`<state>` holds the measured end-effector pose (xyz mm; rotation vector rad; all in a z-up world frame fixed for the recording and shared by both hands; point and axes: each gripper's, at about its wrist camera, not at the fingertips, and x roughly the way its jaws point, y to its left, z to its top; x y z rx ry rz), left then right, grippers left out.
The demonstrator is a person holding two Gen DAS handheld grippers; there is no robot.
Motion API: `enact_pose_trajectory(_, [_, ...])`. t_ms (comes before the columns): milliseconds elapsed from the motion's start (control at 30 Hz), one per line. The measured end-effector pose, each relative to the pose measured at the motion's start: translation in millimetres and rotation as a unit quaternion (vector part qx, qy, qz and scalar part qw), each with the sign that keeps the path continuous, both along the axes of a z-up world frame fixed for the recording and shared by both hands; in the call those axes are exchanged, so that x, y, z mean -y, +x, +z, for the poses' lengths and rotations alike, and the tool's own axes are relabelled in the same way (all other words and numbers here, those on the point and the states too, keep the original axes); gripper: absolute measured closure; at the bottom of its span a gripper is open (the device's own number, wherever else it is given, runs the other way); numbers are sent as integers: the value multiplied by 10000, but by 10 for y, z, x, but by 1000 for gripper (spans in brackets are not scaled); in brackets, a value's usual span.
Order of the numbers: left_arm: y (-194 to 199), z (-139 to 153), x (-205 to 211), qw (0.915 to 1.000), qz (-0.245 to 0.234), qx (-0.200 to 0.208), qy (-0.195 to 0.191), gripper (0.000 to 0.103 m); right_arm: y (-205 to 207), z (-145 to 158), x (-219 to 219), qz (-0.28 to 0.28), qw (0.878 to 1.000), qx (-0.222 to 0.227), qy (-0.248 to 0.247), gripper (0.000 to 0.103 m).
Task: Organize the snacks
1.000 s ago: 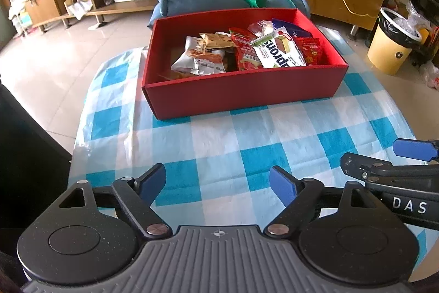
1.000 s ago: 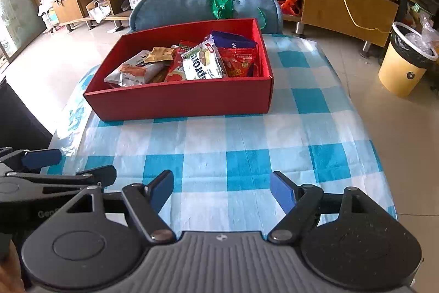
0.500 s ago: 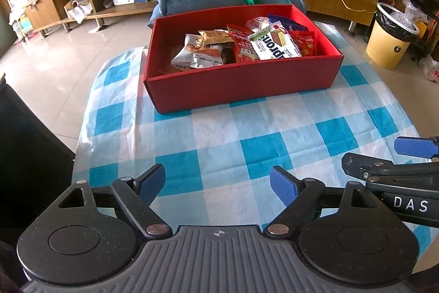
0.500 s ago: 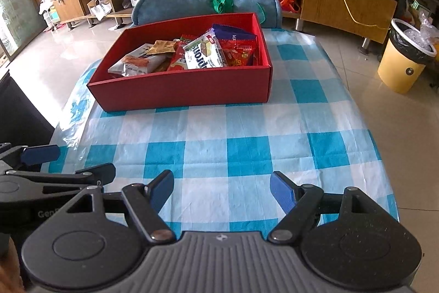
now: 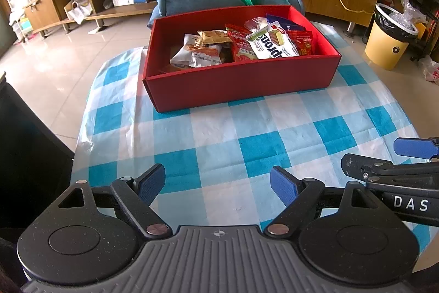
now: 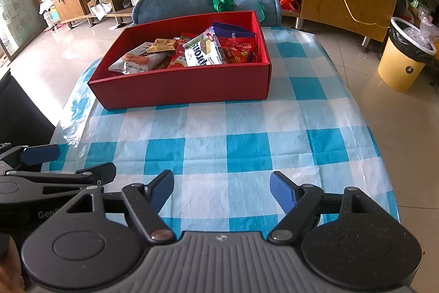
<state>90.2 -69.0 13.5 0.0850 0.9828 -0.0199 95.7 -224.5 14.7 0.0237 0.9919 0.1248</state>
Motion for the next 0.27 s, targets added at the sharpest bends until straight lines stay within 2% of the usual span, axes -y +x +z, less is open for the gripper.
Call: enact_pose_trajectory(267, [-4, 24, -6, 10000, 13, 30, -40, 14, -53, 9, 15, -6, 10000, 33, 34, 28])
